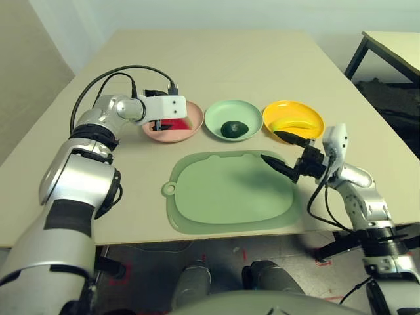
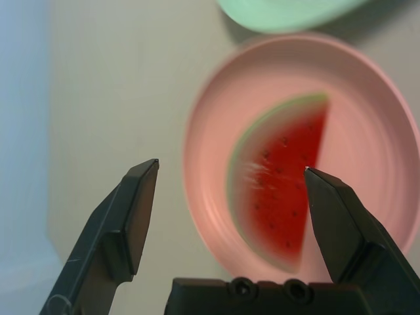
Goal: Place the fruits into color-matched plates.
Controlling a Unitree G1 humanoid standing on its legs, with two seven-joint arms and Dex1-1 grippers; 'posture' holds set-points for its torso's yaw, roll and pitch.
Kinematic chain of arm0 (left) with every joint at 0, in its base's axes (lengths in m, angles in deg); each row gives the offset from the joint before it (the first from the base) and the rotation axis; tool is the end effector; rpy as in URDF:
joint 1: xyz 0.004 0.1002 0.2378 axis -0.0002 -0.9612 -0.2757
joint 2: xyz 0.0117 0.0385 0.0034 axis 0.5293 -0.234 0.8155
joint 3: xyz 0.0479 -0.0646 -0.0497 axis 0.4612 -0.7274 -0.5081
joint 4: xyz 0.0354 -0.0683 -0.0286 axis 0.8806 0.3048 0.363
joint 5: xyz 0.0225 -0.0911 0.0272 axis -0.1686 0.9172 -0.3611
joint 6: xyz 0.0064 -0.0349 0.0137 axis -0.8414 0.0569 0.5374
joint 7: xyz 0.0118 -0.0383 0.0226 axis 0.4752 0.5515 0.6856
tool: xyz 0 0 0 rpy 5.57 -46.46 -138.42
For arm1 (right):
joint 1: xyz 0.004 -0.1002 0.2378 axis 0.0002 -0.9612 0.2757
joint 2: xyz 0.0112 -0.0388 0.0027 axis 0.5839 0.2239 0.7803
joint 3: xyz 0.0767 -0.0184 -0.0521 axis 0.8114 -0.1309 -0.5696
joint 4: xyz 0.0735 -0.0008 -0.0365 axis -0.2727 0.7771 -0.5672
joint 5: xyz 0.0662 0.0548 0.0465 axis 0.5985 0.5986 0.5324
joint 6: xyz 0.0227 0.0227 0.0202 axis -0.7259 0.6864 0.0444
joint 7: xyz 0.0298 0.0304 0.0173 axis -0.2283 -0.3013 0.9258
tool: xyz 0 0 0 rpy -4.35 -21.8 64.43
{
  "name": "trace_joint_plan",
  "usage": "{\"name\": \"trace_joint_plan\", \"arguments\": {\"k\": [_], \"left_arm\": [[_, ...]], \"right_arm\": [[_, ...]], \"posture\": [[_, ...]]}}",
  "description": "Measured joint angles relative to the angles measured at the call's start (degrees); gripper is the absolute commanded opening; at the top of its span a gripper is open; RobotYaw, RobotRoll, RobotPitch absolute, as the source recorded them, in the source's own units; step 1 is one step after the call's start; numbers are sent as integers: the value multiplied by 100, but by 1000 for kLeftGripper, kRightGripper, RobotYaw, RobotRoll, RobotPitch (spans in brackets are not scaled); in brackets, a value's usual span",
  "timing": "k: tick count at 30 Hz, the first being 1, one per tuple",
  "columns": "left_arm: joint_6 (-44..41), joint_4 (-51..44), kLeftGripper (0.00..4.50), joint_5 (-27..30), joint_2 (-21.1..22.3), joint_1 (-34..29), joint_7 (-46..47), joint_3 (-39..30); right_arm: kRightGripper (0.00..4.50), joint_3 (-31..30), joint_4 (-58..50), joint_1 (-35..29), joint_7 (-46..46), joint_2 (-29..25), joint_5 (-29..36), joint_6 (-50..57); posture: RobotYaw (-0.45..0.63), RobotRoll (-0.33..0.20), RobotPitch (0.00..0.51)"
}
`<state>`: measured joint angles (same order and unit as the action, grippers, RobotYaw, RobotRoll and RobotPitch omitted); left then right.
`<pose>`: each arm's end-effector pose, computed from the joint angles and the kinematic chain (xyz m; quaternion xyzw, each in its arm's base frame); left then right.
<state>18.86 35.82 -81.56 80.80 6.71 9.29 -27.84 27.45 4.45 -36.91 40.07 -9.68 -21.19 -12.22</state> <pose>0.3378 0.2645 0.2137 0.5451 0.0746 -0.3129 0.7742 0.2546 -0.2239 0.1091 -0.0371 -0.0798 0.4695 0.8785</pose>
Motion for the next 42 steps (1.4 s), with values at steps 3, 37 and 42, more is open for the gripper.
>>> {"name": "trace_joint_plan", "arguments": {"k": [3,37,42], "left_arm": [[-418,-743,4482,813,100,-623,-353,-672],[-2983,-4944,4482,3668,-803,-5215,2068,-4047],[-2953,-4948,4482,3696,-805,-5213,2070,-4044]], "right_arm": [[4500,133,250,102,-75,-18,-17,-131],[4500,2042,4692,558,-817,-1217,-225,-2055],[4500,2040,4892,680,-705,-1190,-229,-2123]], "posture": [[28,0,55],[51,0,58],[59,0,58]]}}
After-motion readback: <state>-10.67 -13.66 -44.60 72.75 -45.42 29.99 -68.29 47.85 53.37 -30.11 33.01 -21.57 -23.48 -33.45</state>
